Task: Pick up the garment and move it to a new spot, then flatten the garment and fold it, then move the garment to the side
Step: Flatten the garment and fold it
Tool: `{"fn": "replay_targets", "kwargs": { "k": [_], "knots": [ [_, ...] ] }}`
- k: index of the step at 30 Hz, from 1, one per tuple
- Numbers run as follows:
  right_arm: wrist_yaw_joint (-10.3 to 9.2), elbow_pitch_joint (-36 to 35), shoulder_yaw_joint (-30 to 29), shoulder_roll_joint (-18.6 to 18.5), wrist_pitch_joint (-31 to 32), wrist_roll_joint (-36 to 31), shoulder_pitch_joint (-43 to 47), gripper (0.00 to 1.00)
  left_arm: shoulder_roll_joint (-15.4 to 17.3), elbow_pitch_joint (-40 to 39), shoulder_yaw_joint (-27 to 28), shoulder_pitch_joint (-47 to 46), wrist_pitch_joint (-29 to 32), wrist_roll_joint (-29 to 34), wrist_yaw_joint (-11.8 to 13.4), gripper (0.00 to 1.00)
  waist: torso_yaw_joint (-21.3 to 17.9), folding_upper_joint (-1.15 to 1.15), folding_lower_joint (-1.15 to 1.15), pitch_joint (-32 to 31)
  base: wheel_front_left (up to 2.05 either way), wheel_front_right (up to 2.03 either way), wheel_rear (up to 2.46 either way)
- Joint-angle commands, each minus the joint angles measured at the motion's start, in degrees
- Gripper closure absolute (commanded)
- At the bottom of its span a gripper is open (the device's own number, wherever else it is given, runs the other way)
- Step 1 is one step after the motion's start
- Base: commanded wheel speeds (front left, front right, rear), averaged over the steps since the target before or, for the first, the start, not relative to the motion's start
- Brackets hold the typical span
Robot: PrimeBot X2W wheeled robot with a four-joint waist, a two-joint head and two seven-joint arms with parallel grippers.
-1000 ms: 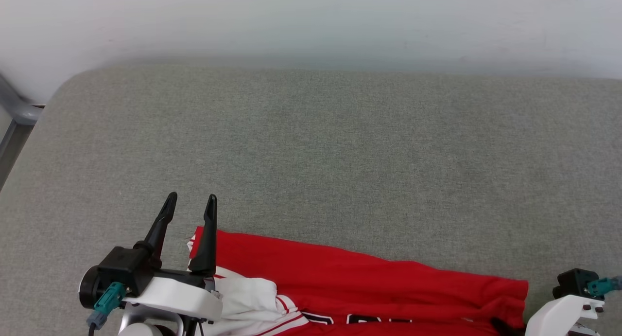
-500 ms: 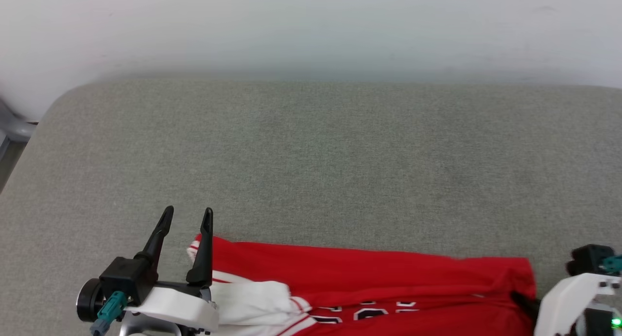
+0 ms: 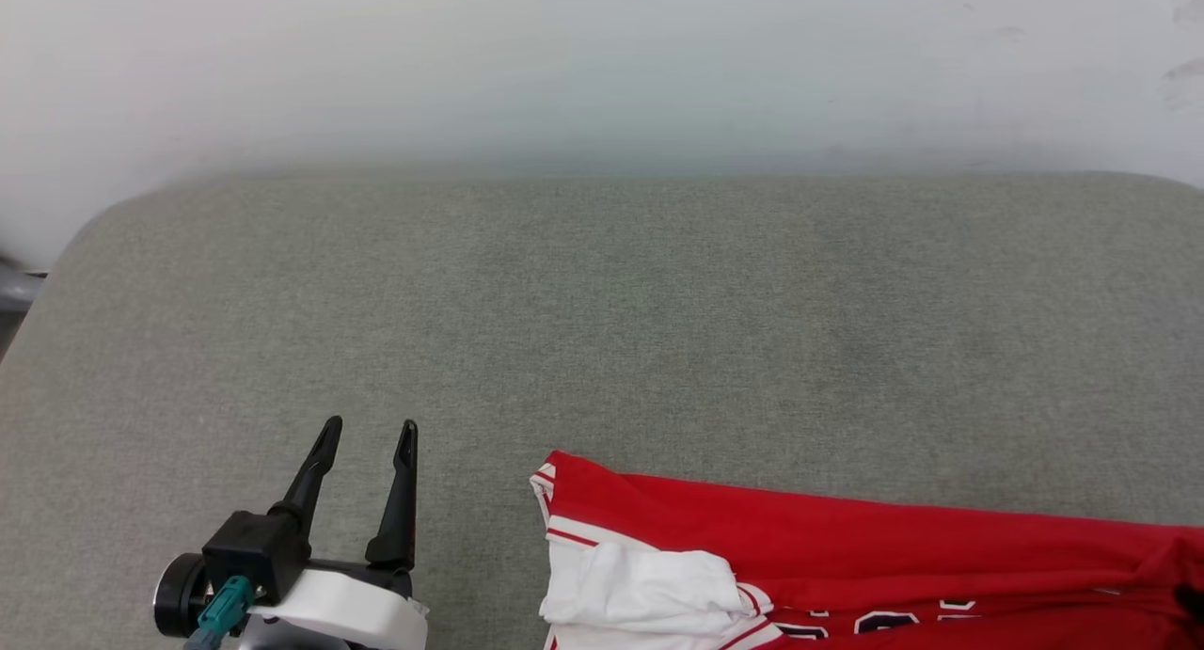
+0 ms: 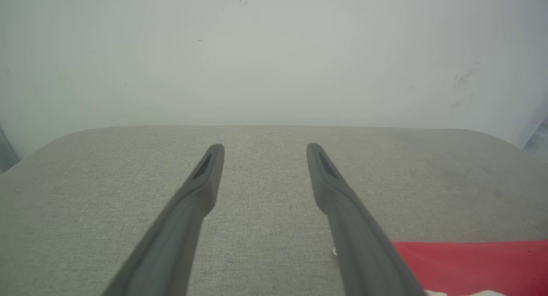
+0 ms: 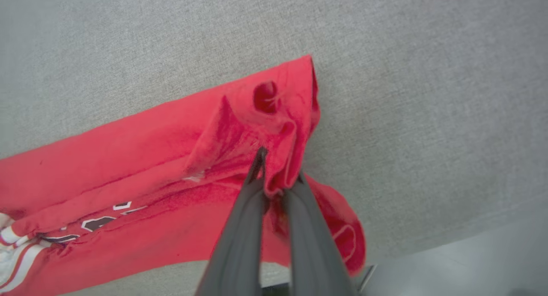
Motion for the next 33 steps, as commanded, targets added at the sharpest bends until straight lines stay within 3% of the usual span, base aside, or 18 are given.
{"fn": "replay_targets", "kwargs": {
  "k": [1, 3, 8, 9, 10, 12, 19, 26, 33],
  "knots": [
    [-0.07, -0.2, -1.2, 1.6, 0.9, 1.4, -0.6, 1.0, -0.2, 0.2, 0.3, 0.8, -0.3, 0.4, -0.1, 0.0, -0.5, 0.0, 0.0, -0.3, 0.0, 0.0, 0.0],
    [-0.05, 0.5, -3.1, 5.2, 3.8, 6.6, -2.2, 1.0, -0.3, 0.2, 0.2, 1.0, -0.3, 0.6, -0.1, 0.0, -0.7, 0.0, 0.0, -0.6, 0.0, 0.0, 0.0],
    [-0.05, 0.7, -4.2, 9.3, 13.1, 19.6, -4.1, 1.0, -0.2, 0.5, -0.1, 0.8, -0.3, 0.8, -0.5, 0.0, -0.7, 0.0, 0.0, -1.0, 0.0, 0.0, 0.0],
    [-0.04, 0.5, -3.7, 9.6, 14.6, 22.1, -4.2, 1.0, -0.1, 0.6, -0.1, 0.6, -0.3, 0.8, -0.6, 0.0, -0.7, 0.0, 0.0, -1.1, 0.0, 0.0, 0.0],
    [-0.04, 0.5, -1.4, 10.2, 18.2, 30.1, -4.2, 1.0, -0.1, 0.7, -0.1, 0.3, -0.3, 1.0, -0.5, 0.0, -0.3, 0.0, 0.0, -1.2, 0.0, 0.0, 0.0],
    [-0.04, 2.4, 1.7, 10.3, 19.1, 37.3, -3.9, 1.0, -0.1, 0.8, -0.3, 0.1, -0.3, 1.0, -0.6, 0.0, 0.0, 0.0, 0.0, -1.2, 0.0, 0.0, 0.0],
    [-0.04, 5.0, 15.7, 10.3, 14.3, 51.0, -2.4, 1.0, -0.3, 1.2, -1.0, -0.9, -0.3, 0.8, -0.8, 0.0, 2.2, 0.0, 0.0, -0.8, 0.0, 0.0, 0.0],
    [-0.04, 5.2, 29.6, 10.3, 3.7, 60.2, -5.4, 1.0, -0.7, 1.4, -1.0, -2.4, -0.3, 0.6, -1.1, 0.0, 4.6, 0.0, 0.0, 0.6, 0.0, 0.0, 0.0],
    [-0.04, 8.2, 41.7, 10.2, -5.6, 61.7, -8.7, 1.0, -1.5, 1.5, -1.1, -3.7, -0.3, 0.7, -1.6, 0.0, 6.2, 0.0, 0.0, 2.6, 0.0, 0.0, 0.0]
  ]
}}
